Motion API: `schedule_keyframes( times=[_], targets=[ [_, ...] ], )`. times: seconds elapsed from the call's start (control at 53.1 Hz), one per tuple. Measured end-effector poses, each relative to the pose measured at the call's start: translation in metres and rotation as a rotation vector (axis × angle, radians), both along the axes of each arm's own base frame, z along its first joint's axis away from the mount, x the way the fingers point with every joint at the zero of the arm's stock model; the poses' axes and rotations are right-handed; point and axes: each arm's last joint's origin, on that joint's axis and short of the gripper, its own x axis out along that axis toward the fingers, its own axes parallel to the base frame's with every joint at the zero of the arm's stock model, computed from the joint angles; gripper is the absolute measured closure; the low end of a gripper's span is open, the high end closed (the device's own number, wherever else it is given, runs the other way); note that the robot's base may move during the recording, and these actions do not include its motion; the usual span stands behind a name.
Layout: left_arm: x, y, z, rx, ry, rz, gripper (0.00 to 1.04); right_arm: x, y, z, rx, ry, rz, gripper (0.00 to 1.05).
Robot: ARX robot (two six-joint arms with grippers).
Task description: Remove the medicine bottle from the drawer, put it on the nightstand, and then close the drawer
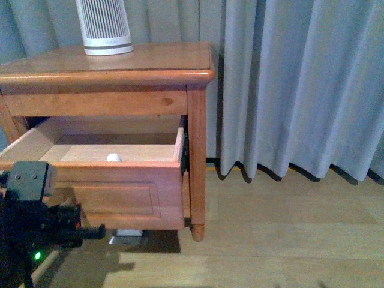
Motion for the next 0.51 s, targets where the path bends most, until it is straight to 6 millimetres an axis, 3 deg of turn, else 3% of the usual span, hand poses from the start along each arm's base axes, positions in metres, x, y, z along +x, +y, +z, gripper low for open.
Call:
schedule_keyframes(
  times=[0.094,0.188,0.264,0.32,0.414,0.508],
  targets=[
    [-0.018,0.001,0.000,0.021,0.038,0.001,0.78,0.000,0.000,0.000,0.000,0.000,0.000,0.07],
    [-0.026,0.002,0.005,0.038,0.078,-0.013,0.55,0.000,0.000,0.000,0.000,0.000,0.000,0.07],
    [-0.030,0.002,0.013,0.051,0.074,-0.014,0.43,0.000,0.000,0.000,0.000,0.000,0.000,0.07],
    [-0.033,0.005,0.028,0.052,0.067,-0.004,0.31,0.000,0.000,0.000,0.000,0.000,0.000,0.07],
    [-0.038,0.007,0.051,0.050,0.050,0.000,0.19,0.000,0.000,0.000,0.000,0.000,0.000,0.07],
    [-0.047,0.009,0.088,0.055,0.007,0.000,0.05,0.000,0.000,0.000,0.000,0.000,0.000,0.07]
  ],
)
